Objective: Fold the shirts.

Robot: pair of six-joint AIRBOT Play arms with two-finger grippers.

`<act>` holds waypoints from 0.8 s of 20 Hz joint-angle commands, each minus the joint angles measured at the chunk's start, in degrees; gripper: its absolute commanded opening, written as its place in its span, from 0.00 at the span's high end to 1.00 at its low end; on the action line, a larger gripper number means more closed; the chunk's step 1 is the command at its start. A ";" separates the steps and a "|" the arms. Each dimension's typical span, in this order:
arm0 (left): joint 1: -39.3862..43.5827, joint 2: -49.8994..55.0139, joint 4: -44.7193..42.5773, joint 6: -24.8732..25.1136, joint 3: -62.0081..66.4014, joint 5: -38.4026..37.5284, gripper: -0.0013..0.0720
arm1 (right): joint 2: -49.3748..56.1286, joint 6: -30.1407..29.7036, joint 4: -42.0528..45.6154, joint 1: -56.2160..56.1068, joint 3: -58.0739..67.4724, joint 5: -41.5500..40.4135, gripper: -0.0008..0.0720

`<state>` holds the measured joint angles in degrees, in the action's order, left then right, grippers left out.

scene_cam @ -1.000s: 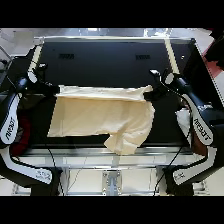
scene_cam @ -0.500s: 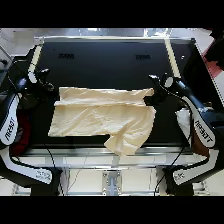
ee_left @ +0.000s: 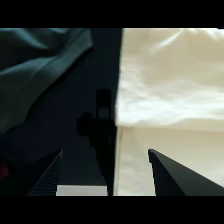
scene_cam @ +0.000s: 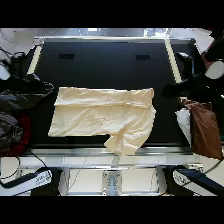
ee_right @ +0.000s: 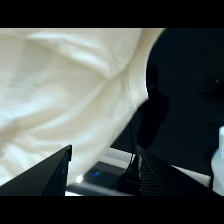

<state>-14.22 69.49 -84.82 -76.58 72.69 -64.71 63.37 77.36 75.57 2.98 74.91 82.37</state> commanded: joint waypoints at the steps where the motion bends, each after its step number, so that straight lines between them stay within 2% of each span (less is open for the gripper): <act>1: -8.48 -14.23 0.00 -3.06 -13.66 3.80 0.18 | -13.07 3.28 -0.98 4.02 -13.16 -0.26 0.35; 4: -16.00 -24.98 0.04 -8.57 -29.03 7.56 0.17 | -20.81 9.84 -7.87 4.87 -32.11 -7.69 0.35; 6: -18.38 -29.62 0.02 -11.74 -35.32 7.50 0.17 | -22.25 11.78 -19.10 4.87 -43.52 -10.78 0.32; 7: -18.75 -31.17 0.02 -12.68 -37.29 7.48 0.13 | -22.03 11.69 -25.59 4.87 -48.70 -11.80 0.31; 8: -18.75 -32.39 0.00 -13.33 -38.77 7.41 0.02 | -21.92 11.47 -30.38 4.85 -52.89 -12.55 0.31; 9: -18.73 -33.03 0.02 -13.53 -39.65 6.99 0.00 | -21.94 11.47 -33.29 4.81 -56.37 -13.07 0.31; 11: -18.75 -33.03 -0.04 -14.97 -40.24 5.09 0.00 | -21.94 11.52 -34.29 4.81 -61.40 -12.94 0.31; 14: -18.75 -33.05 0.00 -21.38 -41.24 4.24 0.00 | -21.94 11.54 -37.64 4.74 -65.96 -13.00 0.31; 16: -18.75 -33.03 0.02 -23.65 -42.27 3.85 0.00 | -21.94 11.58 -38.36 3.28 -66.88 -13.60 0.31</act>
<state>-32.73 36.97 -84.79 -95.29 32.12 -59.90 41.60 88.62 41.17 7.25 11.79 69.45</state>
